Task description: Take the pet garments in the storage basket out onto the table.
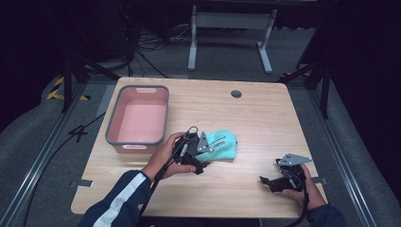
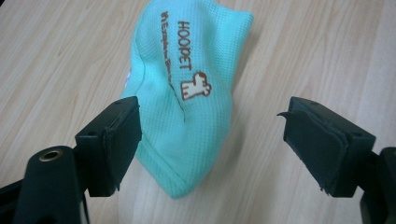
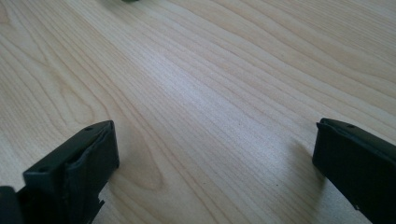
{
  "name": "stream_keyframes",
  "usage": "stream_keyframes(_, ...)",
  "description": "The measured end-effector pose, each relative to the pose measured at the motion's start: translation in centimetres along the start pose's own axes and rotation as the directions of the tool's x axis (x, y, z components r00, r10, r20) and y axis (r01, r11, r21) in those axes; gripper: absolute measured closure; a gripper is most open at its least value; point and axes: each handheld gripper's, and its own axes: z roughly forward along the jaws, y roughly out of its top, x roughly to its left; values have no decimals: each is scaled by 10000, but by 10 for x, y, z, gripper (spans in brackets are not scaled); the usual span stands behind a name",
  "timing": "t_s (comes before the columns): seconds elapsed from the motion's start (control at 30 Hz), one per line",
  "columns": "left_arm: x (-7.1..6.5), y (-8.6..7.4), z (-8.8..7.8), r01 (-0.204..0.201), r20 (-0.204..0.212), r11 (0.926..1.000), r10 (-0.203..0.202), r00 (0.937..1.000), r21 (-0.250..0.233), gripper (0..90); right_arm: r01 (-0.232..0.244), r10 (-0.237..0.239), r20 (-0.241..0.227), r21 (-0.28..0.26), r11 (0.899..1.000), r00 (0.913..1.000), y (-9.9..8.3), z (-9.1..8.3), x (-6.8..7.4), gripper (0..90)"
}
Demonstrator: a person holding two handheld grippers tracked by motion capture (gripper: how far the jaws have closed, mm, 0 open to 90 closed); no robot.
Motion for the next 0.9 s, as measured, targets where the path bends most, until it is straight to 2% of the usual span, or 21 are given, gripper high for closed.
stream_keyframes(0.13,-3,-13,-5,-184,-336,9992,196,9992,365,192,-2,2,-1,1,10000,10000,0,0,0,6)
stream_keyframes(0.27,-7,-28,-11,-373,-496,9970,407,9979,671,204,-2,2,0,0,10000,10000,0,0,0,6)
stream_keyframes(0.43,-15,-49,-20,-448,-472,9971,477,9977,608,200,-3,3,0,2,10000,10000,0,0,0,6)
stream_keyframes(0.57,-18,-68,-27,-568,-723,9942,635,9954,908,197,-3,3,-1,0,10000,10000,0,0,0,6)
stream_keyframes(0.73,-16,-91,-38,-263,-856,9942,354,9957,1044,196,-6,6,3,-1,10000,10000,0,0,0,6)
stream_keyframes(0.87,-15,-109,-45,215,-1284,9955,-95,9917,923,193,-11,11,5,-2,10000,10000,0,0,0,6)
stream_keyframes(0.9,-15,-112,-46,246,-1280,9951,-121,9917,961,193,-14,14,6,0,10000,10000,0,0,0,6)
